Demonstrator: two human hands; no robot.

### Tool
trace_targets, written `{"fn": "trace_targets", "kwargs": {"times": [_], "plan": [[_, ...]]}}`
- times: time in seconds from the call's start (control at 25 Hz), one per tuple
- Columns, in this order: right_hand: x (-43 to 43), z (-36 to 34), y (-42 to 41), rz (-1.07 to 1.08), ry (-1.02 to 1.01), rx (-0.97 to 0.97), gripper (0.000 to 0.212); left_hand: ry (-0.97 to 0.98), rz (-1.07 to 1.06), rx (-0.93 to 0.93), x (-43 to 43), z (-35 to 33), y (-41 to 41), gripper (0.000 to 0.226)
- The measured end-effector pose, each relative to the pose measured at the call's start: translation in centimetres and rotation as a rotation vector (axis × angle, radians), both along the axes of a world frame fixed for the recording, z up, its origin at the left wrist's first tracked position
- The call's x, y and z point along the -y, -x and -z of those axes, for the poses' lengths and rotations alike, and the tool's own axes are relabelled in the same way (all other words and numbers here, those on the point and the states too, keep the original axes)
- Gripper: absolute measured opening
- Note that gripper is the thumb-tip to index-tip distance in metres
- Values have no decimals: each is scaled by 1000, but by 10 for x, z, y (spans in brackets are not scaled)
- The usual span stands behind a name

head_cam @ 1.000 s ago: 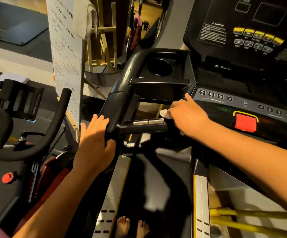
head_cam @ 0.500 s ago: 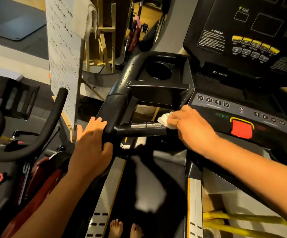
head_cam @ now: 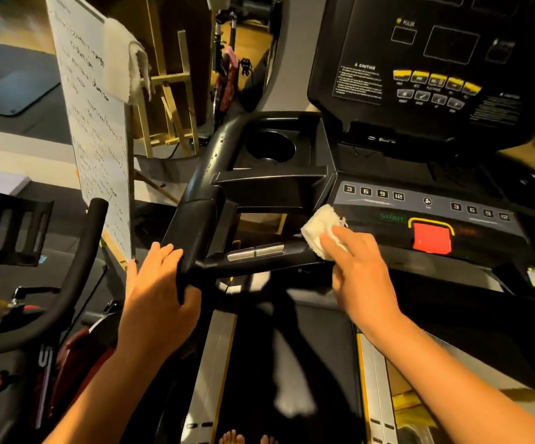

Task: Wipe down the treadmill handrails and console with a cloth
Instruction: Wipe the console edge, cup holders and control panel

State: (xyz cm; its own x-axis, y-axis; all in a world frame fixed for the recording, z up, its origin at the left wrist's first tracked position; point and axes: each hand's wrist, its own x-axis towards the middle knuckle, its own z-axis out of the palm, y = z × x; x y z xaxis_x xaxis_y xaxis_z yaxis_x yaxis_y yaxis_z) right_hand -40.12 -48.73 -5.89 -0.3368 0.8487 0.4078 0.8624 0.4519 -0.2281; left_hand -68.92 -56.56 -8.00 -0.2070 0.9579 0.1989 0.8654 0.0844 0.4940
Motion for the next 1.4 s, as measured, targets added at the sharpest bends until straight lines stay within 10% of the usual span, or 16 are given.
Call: {"fn": "trace_targets", "kwargs": {"times": [0.28, 0.48, 0.92, 1.2, 1.4], "plan": [[-103, -54, 28, -39, 71, 501, 38, 36, 58, -19, -39, 4, -1, 60], [-143, -66, 79, 54, -3, 108, 37, 10, 59, 80, -42, 4, 0, 54], [-128, -19, 228, -687, 123, 374, 25, -74, 29, 26, -41, 20, 1, 49], [-296, -49, 195, -188, 130, 439, 29, -41, -23, 85, -38, 15, 0, 52], [-191, -38, 219, -726, 376, 287, 28, -36, -72, 116, -39, 4, -1, 54]]}}
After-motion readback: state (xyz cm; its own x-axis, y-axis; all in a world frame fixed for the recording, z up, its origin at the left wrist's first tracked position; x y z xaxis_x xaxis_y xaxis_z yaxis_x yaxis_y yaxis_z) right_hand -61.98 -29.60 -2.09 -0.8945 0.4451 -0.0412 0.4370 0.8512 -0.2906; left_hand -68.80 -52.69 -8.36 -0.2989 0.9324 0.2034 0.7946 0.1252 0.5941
